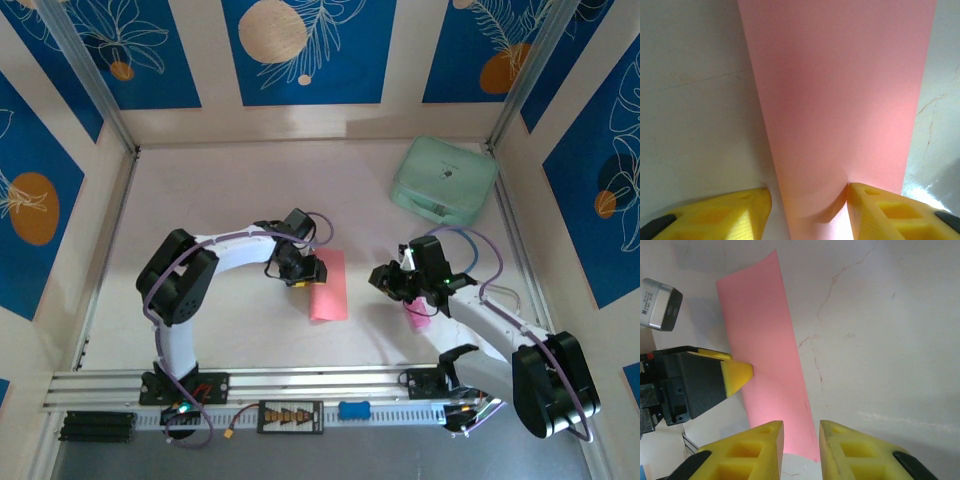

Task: Fold a paper plane with a square sheet of paper (pick it up from the middle)
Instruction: Hold the square sheet of paper at the center of the table.

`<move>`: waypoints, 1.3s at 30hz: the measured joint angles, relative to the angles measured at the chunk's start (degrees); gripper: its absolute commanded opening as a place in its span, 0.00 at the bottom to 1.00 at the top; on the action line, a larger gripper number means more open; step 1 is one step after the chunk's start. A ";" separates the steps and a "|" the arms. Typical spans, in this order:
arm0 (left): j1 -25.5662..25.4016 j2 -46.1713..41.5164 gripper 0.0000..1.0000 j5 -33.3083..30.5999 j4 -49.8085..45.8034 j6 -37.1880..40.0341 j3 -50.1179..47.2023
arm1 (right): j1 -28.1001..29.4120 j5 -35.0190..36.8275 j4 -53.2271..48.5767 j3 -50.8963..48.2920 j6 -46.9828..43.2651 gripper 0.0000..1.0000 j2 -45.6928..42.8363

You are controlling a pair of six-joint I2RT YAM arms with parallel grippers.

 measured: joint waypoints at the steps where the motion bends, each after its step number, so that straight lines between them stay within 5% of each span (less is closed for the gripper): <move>1: 0.00 0.00 0.50 -0.04 0.02 -0.31 -0.02 | 0.13 -0.02 0.00 0.02 0.00 0.27 0.33; 39: -0.20 2.58 0.55 -0.37 -4.33 0.07 3.85 | 0.98 0.02 0.04 0.04 0.00 0.27 1.64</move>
